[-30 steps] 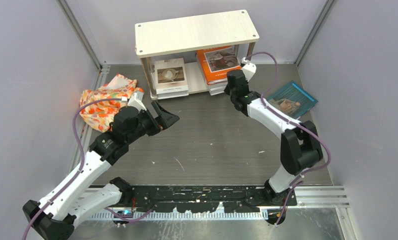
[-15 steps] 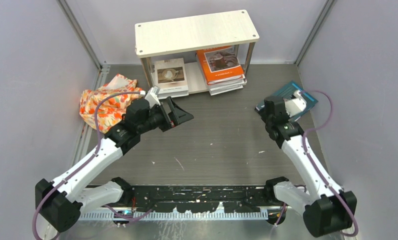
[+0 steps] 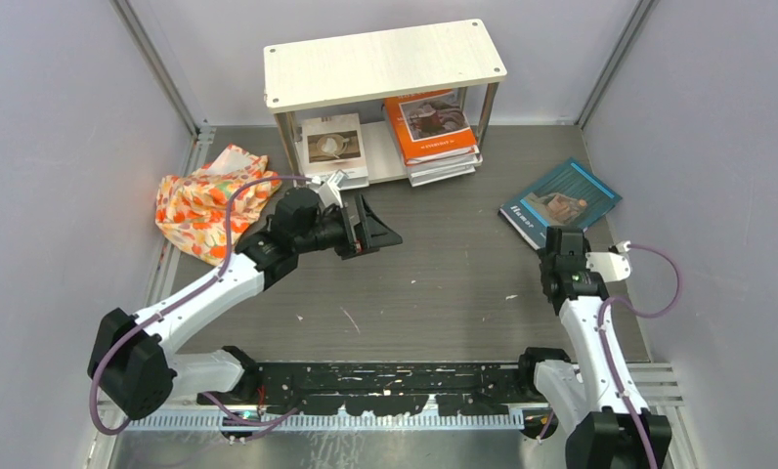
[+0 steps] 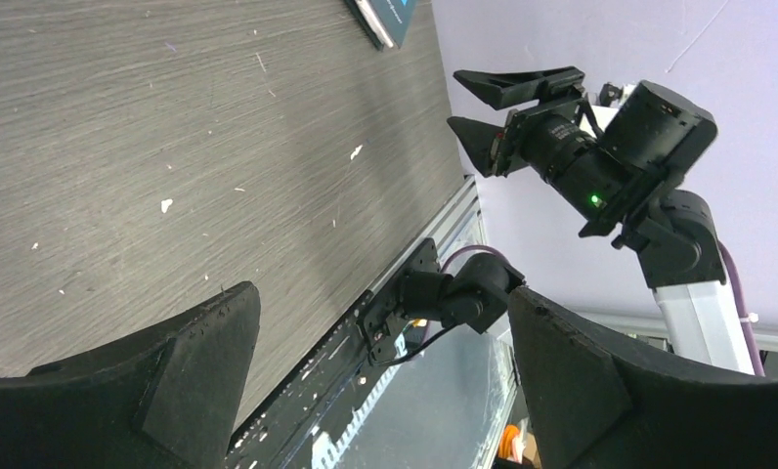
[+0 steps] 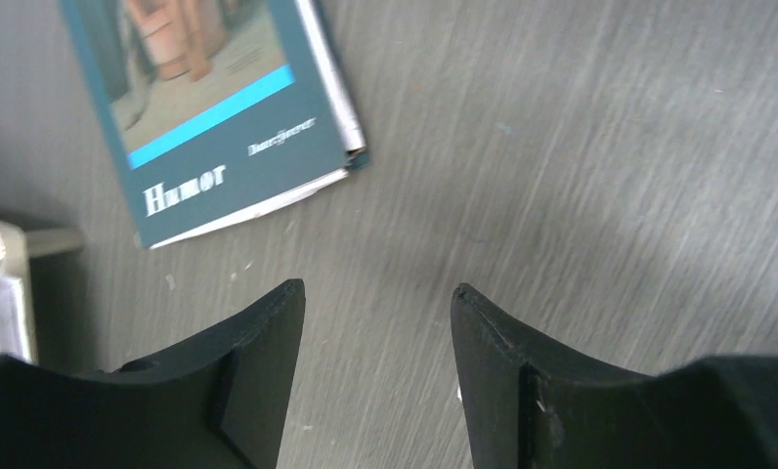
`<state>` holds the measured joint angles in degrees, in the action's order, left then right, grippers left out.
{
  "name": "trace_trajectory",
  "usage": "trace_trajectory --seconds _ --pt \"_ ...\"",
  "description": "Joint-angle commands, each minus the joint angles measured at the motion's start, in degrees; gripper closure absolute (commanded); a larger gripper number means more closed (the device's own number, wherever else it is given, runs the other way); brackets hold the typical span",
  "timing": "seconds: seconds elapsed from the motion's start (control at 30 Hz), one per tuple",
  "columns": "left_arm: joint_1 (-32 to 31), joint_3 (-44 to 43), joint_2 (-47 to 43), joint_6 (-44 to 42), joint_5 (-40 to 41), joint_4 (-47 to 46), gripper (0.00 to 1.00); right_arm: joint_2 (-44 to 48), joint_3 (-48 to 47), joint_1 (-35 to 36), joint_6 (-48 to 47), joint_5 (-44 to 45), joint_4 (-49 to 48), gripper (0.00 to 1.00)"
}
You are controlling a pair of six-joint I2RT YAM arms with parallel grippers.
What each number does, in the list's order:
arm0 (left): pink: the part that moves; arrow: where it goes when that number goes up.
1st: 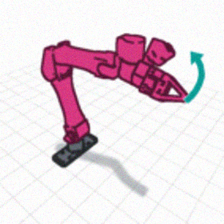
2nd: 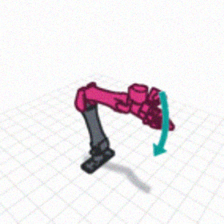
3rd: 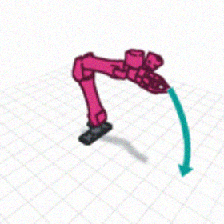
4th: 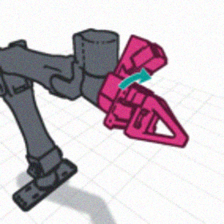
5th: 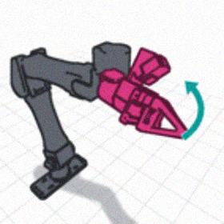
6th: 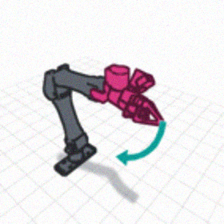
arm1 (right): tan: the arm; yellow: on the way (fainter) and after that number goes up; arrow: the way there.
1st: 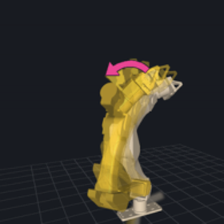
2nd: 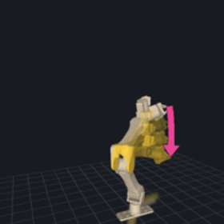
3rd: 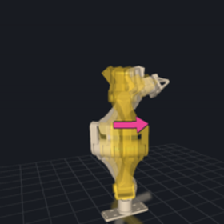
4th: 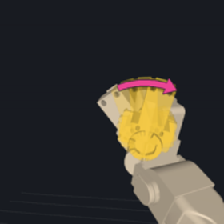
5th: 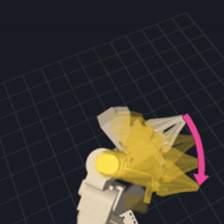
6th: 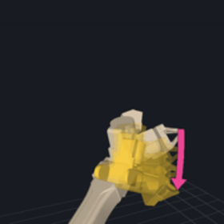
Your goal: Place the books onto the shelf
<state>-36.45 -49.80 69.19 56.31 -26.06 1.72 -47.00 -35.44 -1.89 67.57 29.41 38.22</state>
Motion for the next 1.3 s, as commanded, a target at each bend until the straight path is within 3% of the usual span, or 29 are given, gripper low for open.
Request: trace_trajectory --seconds 0.0,0.53,1.27 --pt "-0.4 -1.6 -0.4 -1.5 -2.3 -4.9 0.03 -2.1 2.0 -3.4 2.3 -1.2 -4.0 0.38" --pt "-0.5 2.6 -2.7 -3.0 -0.5 -5.4 0.03 -14.7 5.0 -11.9 0.8 -10.4 -22.6 0.38" --pt "-0.4 6.7 -1.0 -1.1 0.9 -12.0 0.04 -24.4 2.2 -13.5 1.0 -13.4 -32.5 0.44"
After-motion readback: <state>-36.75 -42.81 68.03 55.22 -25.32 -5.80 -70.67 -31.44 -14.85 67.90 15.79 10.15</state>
